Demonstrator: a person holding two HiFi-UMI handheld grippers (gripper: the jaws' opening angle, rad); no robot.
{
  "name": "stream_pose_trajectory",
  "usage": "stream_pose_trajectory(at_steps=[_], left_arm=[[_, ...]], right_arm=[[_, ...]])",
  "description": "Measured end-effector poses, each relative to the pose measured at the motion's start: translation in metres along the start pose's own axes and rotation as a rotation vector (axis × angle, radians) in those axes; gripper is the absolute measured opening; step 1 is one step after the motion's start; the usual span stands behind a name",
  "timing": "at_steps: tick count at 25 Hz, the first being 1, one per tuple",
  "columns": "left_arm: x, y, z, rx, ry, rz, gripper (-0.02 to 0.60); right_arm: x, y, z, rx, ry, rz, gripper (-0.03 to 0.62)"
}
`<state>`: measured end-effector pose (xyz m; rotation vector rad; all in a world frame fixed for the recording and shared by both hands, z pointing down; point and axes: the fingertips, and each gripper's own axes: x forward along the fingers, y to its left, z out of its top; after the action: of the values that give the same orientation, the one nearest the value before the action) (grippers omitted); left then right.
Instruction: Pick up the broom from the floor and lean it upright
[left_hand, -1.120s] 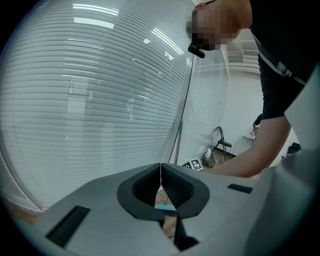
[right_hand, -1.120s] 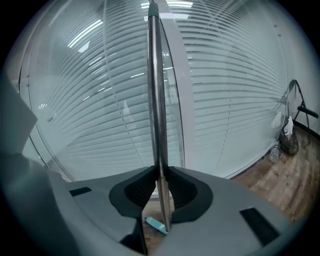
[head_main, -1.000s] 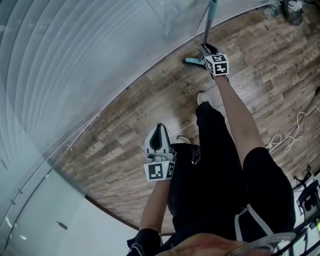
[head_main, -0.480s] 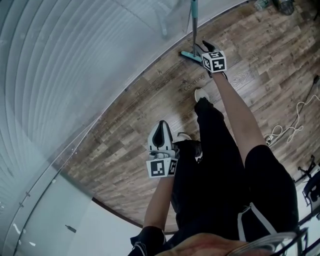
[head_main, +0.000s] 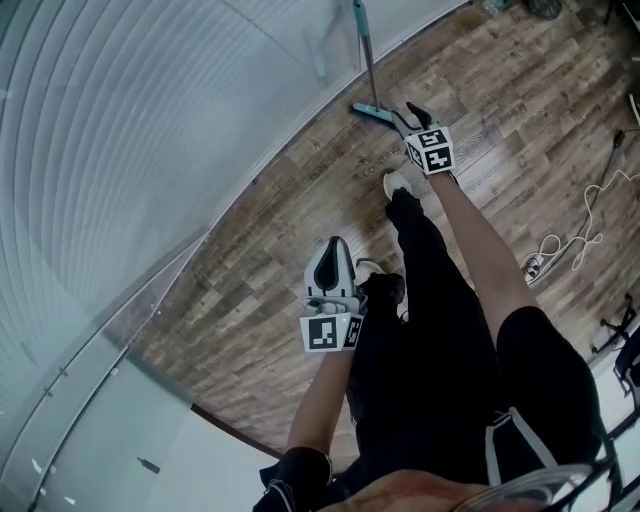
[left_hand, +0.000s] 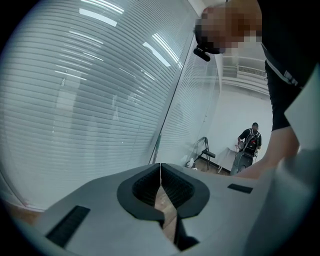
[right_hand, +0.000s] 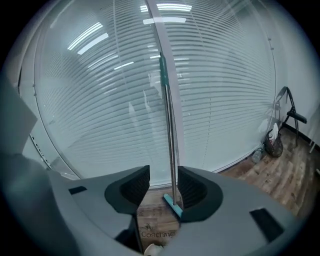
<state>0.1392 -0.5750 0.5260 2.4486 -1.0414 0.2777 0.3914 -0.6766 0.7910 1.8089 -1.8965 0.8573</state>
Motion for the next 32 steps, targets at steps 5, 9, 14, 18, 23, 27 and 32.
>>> stream_pose_trajectory(at_steps=[5, 9, 14, 18, 23, 27, 32], left_arm=[[-0.055, -0.019, 0.025, 0.024, -0.014, -0.019, 0.02], [-0.109, -0.029, 0.048, 0.011, -0.048, -0.013, 0.02], [-0.172, -0.018, 0.08, 0.049, -0.147, 0.054, 0.02], [-0.224, -0.012, 0.091, 0.015, -0.172, 0.101, 0.02], [-0.278, -0.006, 0.106, 0.007, -0.234, 0.139, 0.02], [-0.324, -0.016, 0.128, -0.058, -0.286, 0.161, 0.02], [-0.365, -0.034, 0.165, -0.016, -0.346, 0.161, 0.02]], right_arm=[[-0.085, 0.037, 0.023, -0.023, -0.05, -0.007, 0.161], [-0.153, 0.071, 0.039, -0.069, -0.077, -0.034, 0.161], [-0.234, 0.147, 0.073, -0.137, -0.16, -0.015, 0.161], [-0.311, 0.234, 0.094, -0.16, -0.229, 0.095, 0.161], [-0.384, 0.309, 0.118, -0.115, -0.307, 0.163, 0.161], [-0.44, 0.366, 0.13, -0.038, -0.326, 0.248, 0.161], [-0.507, 0.441, 0.173, -0.102, -0.441, 0.418, 0.055]])
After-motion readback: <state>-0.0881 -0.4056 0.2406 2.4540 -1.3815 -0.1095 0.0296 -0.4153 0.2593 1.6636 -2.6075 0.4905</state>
